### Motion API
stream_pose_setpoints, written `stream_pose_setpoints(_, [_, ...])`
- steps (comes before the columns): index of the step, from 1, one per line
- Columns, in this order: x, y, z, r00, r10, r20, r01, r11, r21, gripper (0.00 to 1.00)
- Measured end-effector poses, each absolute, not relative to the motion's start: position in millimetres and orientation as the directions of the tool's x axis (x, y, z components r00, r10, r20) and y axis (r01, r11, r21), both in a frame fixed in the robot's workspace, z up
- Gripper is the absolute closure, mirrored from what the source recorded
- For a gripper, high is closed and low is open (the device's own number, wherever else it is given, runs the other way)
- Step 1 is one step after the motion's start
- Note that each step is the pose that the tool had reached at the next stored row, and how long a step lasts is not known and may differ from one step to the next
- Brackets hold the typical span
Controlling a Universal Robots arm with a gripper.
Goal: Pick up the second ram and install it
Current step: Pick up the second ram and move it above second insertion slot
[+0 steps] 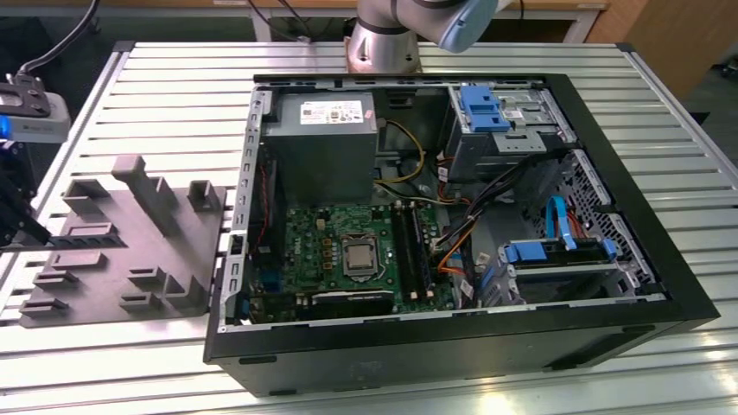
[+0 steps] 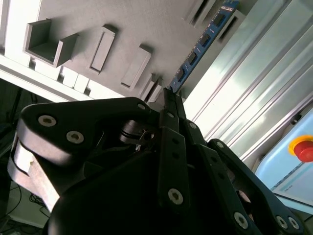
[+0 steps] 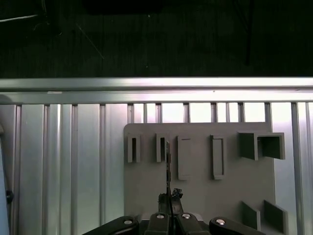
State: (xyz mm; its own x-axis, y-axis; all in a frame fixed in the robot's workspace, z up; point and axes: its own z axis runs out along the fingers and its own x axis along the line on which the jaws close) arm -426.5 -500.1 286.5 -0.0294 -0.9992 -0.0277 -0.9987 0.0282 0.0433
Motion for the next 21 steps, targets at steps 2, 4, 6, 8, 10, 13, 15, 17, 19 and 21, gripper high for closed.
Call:
stream_pose_setpoints(2, [-427,-500,288,-0.029,-0.999,-0.028,-0.999,0.028,0.043,0.88])
stream_pose_setpoints(4, [-427,-500,289,-0.029,-0.999,-0.028,-0.999,0.028,0.043,0.88])
stream_pose_setpoints(6, [-427,-500,290,-0.029,-0.999,-0.028,-0.999,0.028,0.043,0.88])
stream_pose_setpoints(8, [-427,-500,292,-0.029,-0.999,-0.028,-0.999,0.028,0.043,0.88])
stream_pose_setpoints(10, [-427,-500,293,-0.029,-0.999,-0.028,-0.999,0.028,0.043,0.88])
stream_pose_setpoints(13, [-427,-500,295,-0.029,-0.999,-0.028,-0.999,0.028,0.043,0.88])
stream_pose_setpoints(15, [-427,-500,296,-0.029,-0.999,-0.028,-0.999,0.028,0.043,0.88])
stream_pose_setpoints(17, [-427,-500,297,-0.029,-0.999,-0.028,-0.999,0.028,0.043,0.88])
stream_pose_setpoints(19, [-427,-500,299,-0.029,-0.999,-0.028,-0.999,0.028,0.043,0.88])
stream_pose_setpoints(21, [-427,-500,300,-0.029,-0.999,-0.028,-0.999,0.028,0.043,0.88])
